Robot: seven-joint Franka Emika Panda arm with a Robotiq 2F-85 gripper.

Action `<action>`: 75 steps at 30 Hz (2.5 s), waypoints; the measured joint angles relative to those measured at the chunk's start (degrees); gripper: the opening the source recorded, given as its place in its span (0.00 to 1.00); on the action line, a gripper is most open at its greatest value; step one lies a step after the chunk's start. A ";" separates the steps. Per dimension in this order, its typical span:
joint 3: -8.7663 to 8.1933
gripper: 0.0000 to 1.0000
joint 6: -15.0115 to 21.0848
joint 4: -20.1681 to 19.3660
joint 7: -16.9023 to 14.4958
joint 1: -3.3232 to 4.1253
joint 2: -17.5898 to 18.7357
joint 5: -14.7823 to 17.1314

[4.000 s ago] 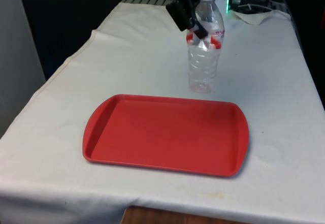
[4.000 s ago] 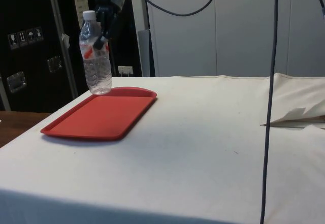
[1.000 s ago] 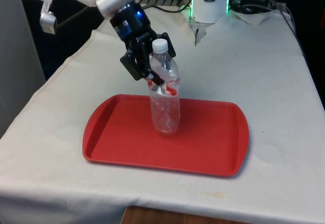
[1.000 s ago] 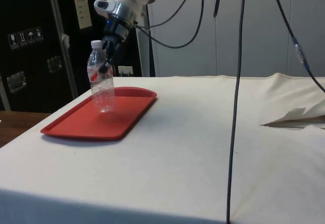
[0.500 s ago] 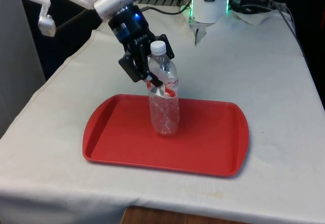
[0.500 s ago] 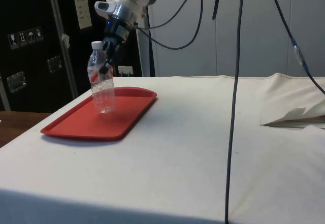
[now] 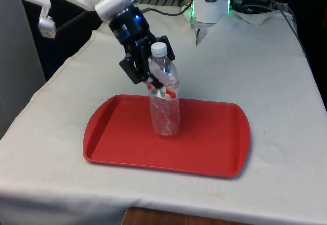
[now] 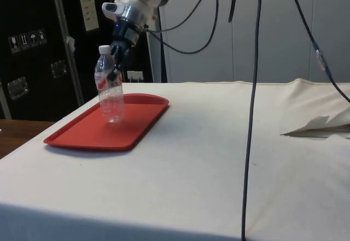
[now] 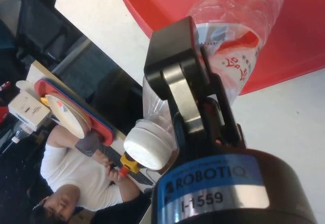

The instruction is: Place the bottle upright on the tray.

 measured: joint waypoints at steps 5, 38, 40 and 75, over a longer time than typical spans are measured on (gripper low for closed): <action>-0.06 0.00 0.00 0.17 0.00 0.00 0.23 0.00; -0.92 0.00 -2.35 0.74 0.06 -0.40 1.15 1.03; -0.92 0.00 -2.69 0.80 0.06 -0.46 1.20 1.20; -0.92 0.18 -4.07 2.75 1.49 -0.23 2.52 1.20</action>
